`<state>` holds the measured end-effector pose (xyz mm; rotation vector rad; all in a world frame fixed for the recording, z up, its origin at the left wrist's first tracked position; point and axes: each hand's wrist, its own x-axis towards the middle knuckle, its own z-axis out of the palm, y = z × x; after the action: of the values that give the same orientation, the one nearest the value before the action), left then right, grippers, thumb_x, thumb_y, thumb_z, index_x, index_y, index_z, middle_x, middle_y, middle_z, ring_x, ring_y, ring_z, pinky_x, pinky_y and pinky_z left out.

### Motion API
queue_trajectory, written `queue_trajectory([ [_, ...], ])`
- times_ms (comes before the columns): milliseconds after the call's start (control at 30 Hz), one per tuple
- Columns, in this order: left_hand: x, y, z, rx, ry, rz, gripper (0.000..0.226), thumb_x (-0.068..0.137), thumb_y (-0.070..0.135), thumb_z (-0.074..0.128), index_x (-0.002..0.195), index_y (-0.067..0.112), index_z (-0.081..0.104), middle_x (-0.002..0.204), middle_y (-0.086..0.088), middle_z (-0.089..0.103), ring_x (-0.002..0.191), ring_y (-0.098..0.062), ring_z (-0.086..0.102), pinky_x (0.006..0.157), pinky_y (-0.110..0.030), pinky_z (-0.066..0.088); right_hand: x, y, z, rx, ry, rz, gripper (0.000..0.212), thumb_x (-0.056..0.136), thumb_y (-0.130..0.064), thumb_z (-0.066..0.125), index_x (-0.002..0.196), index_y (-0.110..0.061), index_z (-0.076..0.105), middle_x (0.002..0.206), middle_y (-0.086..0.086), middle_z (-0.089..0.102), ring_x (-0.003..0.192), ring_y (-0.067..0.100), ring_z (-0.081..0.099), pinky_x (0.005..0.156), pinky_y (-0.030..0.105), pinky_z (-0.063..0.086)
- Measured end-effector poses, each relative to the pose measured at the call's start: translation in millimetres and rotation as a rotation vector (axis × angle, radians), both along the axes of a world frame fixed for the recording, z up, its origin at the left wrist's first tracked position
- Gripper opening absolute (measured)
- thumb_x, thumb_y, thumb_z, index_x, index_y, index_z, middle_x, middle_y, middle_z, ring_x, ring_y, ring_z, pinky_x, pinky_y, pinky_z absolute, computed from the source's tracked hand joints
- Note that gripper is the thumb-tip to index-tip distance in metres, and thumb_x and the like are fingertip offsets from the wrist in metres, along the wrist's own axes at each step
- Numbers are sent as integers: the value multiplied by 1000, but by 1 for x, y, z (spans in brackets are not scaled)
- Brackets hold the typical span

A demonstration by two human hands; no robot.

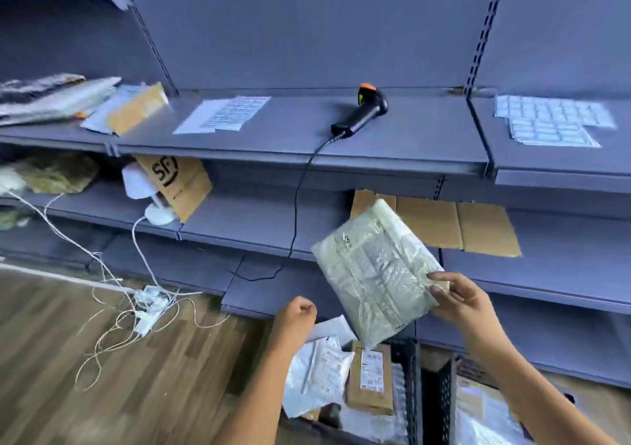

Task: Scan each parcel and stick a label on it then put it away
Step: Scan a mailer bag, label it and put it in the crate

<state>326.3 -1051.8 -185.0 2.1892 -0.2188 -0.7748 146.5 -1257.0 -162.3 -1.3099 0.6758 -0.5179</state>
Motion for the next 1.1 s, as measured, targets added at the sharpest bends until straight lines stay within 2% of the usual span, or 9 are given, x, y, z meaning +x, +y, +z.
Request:
queue_trajectory([
  [67,5,1,21,-25,-36,1,17,93,22,47,79,27,55,95,-5,66,92,-22,63,86,-40,54,2,-1,17,-7,-49,37,21,73,-34,78,86,-19,70,88,0,69,73,5,66,64,22,57],
  [167,17,7,54,-64,-123,45,15,92,23,47,81,29,57,94,2,65,92,-19,63,89,-42,52,11,-1,39,-35,-131,71,11,90,-5,57,94,-12,65,88,-2,69,74,9,67,64,22,56],
  [300,28,18,90,-87,-210,80,14,94,28,46,84,29,56,95,3,66,88,-20,64,82,-37,52,41,2,68,-66,-200,107,15,91,-5,57,95,-16,65,97,3,68,83,19,65,69,28,59],
  [367,38,22,101,-90,-229,88,13,95,28,45,87,28,55,96,4,66,89,-20,64,75,-32,50,58,3,83,-47,-254,108,10,83,-16,67,93,-18,67,102,7,68,89,21,65,72,30,59],
  [533,79,30,118,-136,-262,60,15,96,24,43,93,22,58,93,5,66,91,-22,65,81,-34,51,106,13,112,-46,-356,100,60,36,-61,87,84,-28,72,89,-3,72,80,13,68,72,30,59],
  [667,128,33,120,-153,-280,-7,16,97,24,42,94,22,57,93,5,66,83,-18,64,73,-28,49,149,29,117,-9,-429,38,47,46,-49,88,84,-26,73,89,2,69,79,14,66,69,25,58],
  [767,165,43,118,-124,-281,-54,16,96,23,41,90,24,57,94,2,67,77,-16,60,66,-23,45,183,45,114,0,-440,-47,63,34,-57,90,86,-25,73,84,-2,71,77,11,68,69,25,58],
  [1000,251,53,123,-132,-294,-174,15,94,25,46,85,26,58,84,8,65,72,-17,59,75,-35,51,250,75,125,33,-502,-192,50,49,-36,78,94,-17,68,84,-3,70,79,8,69,64,20,56],
  [1100,263,45,133,-161,-321,-218,16,94,32,47,88,24,59,88,5,67,77,-16,61,72,-30,49,259,76,128,0,-505,-236,65,40,-48,89,94,-19,71,84,-4,72,82,9,70,68,23,57],
])
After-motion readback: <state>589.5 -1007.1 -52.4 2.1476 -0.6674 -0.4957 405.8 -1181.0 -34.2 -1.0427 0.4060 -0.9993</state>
